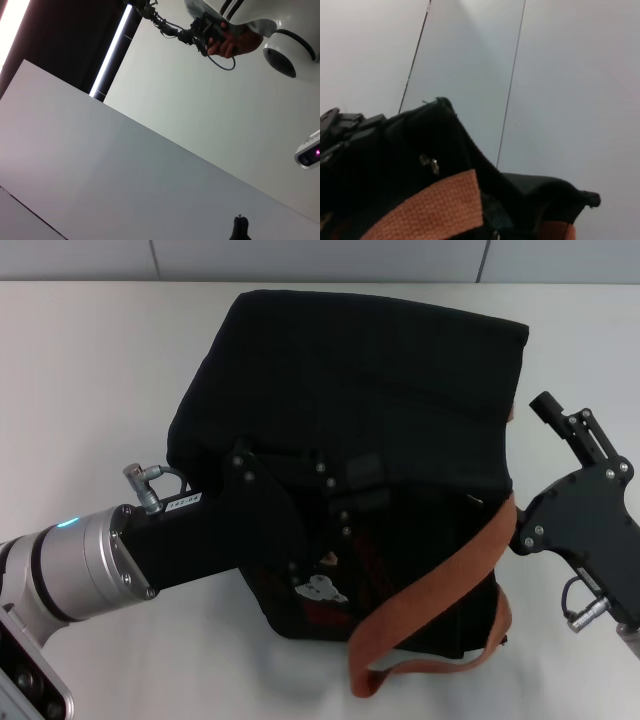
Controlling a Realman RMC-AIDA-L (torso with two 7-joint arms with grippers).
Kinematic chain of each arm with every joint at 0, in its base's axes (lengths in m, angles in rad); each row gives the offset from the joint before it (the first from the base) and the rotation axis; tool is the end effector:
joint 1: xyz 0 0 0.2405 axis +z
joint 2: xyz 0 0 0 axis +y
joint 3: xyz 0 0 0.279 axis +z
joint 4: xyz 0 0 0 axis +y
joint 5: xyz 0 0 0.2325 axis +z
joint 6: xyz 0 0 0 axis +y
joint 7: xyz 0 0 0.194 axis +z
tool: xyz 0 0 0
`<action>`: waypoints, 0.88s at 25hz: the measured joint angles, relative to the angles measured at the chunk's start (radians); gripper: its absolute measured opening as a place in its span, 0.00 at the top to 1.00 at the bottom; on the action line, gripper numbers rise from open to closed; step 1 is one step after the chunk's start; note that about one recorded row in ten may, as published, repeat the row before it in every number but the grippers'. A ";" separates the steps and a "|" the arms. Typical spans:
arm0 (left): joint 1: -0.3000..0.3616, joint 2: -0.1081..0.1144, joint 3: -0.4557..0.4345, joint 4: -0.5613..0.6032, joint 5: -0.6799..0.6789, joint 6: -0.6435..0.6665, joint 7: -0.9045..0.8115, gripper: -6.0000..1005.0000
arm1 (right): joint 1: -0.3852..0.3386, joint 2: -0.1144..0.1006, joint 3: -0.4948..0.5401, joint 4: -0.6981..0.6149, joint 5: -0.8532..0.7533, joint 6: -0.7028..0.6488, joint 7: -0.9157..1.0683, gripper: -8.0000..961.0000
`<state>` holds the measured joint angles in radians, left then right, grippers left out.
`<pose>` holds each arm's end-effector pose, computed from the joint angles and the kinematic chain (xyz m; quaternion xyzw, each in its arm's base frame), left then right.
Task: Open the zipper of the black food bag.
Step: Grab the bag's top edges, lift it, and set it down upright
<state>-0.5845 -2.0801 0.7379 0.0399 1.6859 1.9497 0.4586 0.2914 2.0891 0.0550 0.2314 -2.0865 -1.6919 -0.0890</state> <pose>-0.1996 0.2794 -0.0886 -0.7389 0.4186 -0.4153 0.3261 0.2709 0.2640 -0.1015 -0.7855 0.0092 0.4104 0.4632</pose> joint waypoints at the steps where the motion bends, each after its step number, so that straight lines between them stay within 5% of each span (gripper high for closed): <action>1: 0.000 0.000 0.000 0.000 0.000 0.000 0.000 0.91 | 0.001 -0.001 -0.007 -0.003 -0.006 0.000 -0.007 0.16; 22: -0.006 0.000 0.002 -0.001 0.000 0.000 -0.002 0.91 | -0.005 0.000 -0.048 0.000 -0.047 0.000 -0.135 0.16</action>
<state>-0.5906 -2.0800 0.7394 0.0388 1.6857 1.9499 0.4563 0.2869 2.0892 0.0065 0.2317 -2.1335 -1.6917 -0.2236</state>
